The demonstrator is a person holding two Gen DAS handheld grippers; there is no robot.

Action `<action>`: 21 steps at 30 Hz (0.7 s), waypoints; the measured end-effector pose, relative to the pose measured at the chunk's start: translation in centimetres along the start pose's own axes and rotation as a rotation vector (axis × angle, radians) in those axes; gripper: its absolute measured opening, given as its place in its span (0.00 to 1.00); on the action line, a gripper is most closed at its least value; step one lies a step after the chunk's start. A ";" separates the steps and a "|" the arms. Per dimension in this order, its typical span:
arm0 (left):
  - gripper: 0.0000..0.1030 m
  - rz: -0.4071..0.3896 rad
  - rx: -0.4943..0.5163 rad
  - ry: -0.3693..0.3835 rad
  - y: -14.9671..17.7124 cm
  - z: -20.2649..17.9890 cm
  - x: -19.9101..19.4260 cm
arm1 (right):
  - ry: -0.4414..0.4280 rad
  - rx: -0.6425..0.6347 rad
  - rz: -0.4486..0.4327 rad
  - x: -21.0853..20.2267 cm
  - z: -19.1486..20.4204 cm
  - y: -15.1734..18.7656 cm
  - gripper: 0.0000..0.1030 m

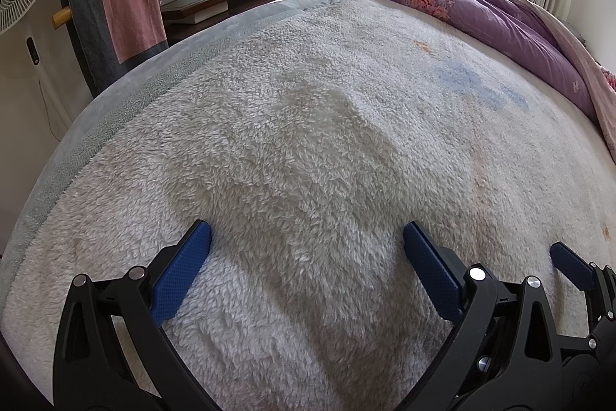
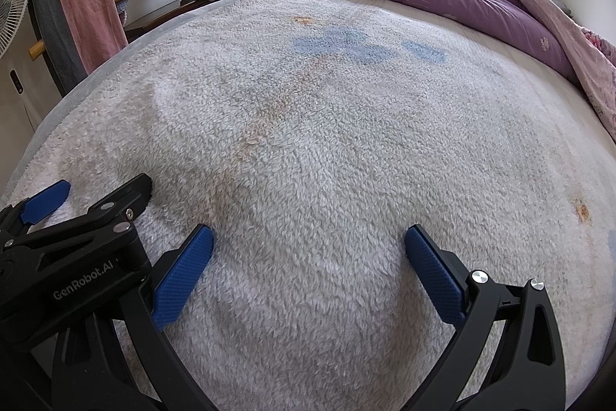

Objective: Fold large clothes

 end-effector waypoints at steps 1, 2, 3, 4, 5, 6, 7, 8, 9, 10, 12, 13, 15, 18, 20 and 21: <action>0.95 0.000 0.000 0.001 0.0 0.0 0.0 | 0.000 0.000 0.000 0.0 0.0 0.0 0.93; 0.95 0.002 -0.001 0.001 0.0 0.0 0.1 | 0.000 0.000 0.001 0.0 0.0 0.0 0.93; 0.95 0.002 0.000 0.000 0.0 0.0 0.0 | 0.001 0.000 0.000 0.0 0.0 0.0 0.93; 0.95 0.003 0.000 0.001 -0.1 0.0 0.0 | 0.000 0.001 0.000 0.0 0.0 0.0 0.93; 0.95 0.003 -0.002 0.001 0.0 0.1 0.1 | 0.000 0.000 0.000 0.0 0.0 0.0 0.93; 0.95 0.002 -0.001 0.001 -0.1 0.0 0.0 | 0.000 0.001 0.000 0.0 0.0 0.0 0.93; 0.95 0.003 -0.001 0.001 -0.1 0.1 0.1 | 0.000 0.000 0.000 0.0 0.0 0.0 0.93; 0.95 0.003 -0.002 0.001 0.0 0.1 0.0 | 0.000 0.000 0.000 0.0 0.0 0.0 0.93; 0.95 0.002 -0.001 0.001 0.0 0.0 0.0 | -0.001 0.001 0.000 0.0 0.0 0.0 0.93; 0.95 0.003 -0.002 0.001 0.0 0.1 0.1 | 0.000 0.000 0.001 0.0 0.0 0.0 0.93; 0.95 0.002 -0.002 0.002 0.0 0.1 0.0 | 0.000 0.000 0.000 0.0 0.0 0.0 0.93; 0.95 0.003 -0.002 0.002 0.0 0.1 0.0 | 0.001 -0.001 0.001 0.0 0.0 0.0 0.93; 0.95 0.003 -0.002 0.000 0.0 0.0 0.0 | 0.001 0.000 0.000 0.0 0.0 0.0 0.93; 0.95 0.004 -0.003 -0.001 0.1 0.1 0.0 | 0.001 -0.001 0.000 0.0 0.0 0.0 0.93; 0.95 0.004 -0.004 -0.005 0.1 0.1 0.0 | 0.001 0.000 0.000 0.0 0.0 0.0 0.93; 0.95 0.004 -0.004 -0.005 0.1 0.0 0.0 | 0.001 -0.001 0.000 0.0 0.0 0.0 0.93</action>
Point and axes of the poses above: each gripper's, at about its wrist camera, not at the fingertips, and x roughly the way its jaws point, z to its left, y to its underside, the point moved 1 cm from there along x, roughly the way its jaws point, and after that the axes turned 3 degrees about -x, right-handed, at the moved point
